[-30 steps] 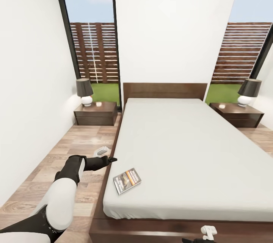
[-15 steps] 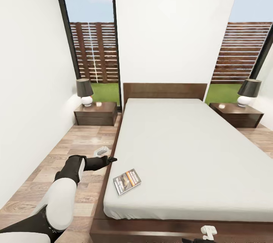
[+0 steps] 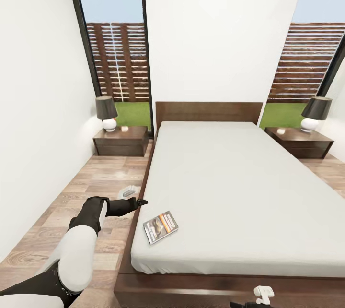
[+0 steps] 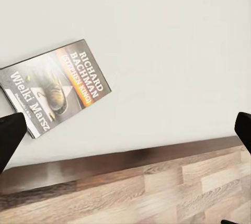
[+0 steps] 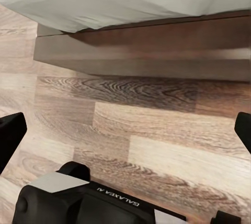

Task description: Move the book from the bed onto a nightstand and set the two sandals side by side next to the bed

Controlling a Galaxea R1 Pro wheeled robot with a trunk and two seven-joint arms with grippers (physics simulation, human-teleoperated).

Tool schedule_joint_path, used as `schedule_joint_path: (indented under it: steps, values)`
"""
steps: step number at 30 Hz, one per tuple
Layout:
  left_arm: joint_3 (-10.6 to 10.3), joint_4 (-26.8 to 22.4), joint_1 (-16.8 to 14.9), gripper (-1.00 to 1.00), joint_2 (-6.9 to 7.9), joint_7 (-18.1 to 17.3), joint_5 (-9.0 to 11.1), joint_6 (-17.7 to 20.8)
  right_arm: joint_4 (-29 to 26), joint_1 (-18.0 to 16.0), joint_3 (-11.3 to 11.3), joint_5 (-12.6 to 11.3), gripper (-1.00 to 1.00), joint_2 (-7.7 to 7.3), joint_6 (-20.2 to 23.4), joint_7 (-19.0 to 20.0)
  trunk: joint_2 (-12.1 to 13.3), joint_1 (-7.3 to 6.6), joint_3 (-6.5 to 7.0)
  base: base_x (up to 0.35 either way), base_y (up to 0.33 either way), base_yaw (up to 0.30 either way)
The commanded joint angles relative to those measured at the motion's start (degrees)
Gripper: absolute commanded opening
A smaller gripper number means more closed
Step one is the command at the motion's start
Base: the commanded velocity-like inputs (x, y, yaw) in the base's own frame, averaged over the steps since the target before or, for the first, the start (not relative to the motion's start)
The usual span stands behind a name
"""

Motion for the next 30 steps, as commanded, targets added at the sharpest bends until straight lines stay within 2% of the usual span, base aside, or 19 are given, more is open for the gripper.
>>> schedule_joint_path:
  steps: [1, 30]
  values:
    - [0.48, -0.12, -0.08, 1.0, -0.09, -0.46, -0.54, 0.29, 0.08, -0.05, -0.18, -0.03, 1.0, -0.01, -0.14, 0.22, -0.05, 0.0, -0.16, 0.0, 0.0, 0.0]
    - [0.48, -0.07, -0.06, 1.0, -0.09, -0.39, -0.59, 0.27, 0.08, -0.05, -0.18, 0.05, 1.0, 0.02, -0.22, 0.05, -0.05, 0.0, -2.77, 0.0, 0.0, 0.0]
